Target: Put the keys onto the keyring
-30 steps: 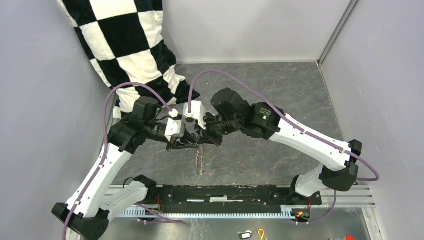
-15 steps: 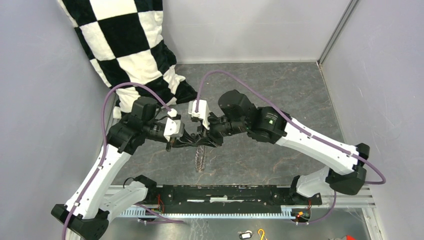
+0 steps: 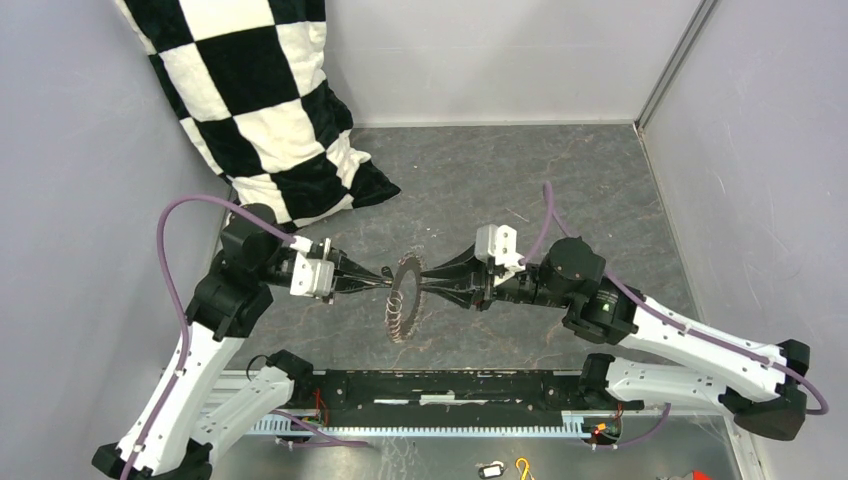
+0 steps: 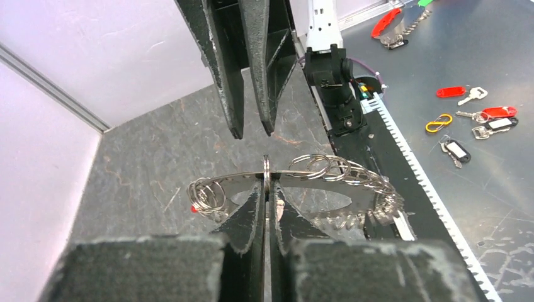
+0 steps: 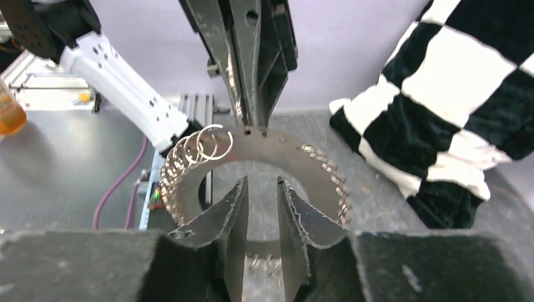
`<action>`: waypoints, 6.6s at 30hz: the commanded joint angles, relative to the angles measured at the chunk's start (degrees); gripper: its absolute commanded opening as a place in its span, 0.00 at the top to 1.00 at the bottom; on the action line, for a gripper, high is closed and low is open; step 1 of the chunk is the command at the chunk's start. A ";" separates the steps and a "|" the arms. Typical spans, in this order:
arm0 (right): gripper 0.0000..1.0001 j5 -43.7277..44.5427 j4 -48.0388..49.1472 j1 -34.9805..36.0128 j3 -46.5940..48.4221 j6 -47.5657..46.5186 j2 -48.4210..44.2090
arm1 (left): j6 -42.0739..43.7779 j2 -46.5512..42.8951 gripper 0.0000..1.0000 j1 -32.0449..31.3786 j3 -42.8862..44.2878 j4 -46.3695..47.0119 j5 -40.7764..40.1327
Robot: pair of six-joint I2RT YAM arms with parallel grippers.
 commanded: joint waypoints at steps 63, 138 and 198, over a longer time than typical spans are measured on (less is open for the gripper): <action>0.99 6.63 -0.52 5.80 9.43 -10.23 10.95 | 9.47 -3.69 0.82 -0.24 -1.68 0.77 -0.74; 0.99 6.29 0.59 6.04 10.28 -7.88 11.25 | 11.19 -2.22 0.68 -0.22 -0.62 -13.38 -11.22; 0.57 30.15 -0.75 4.08 -3.18 -3.40 -5.96 | 40.60 -7.75 0.98 -0.25 -1.99 -13.32 0.47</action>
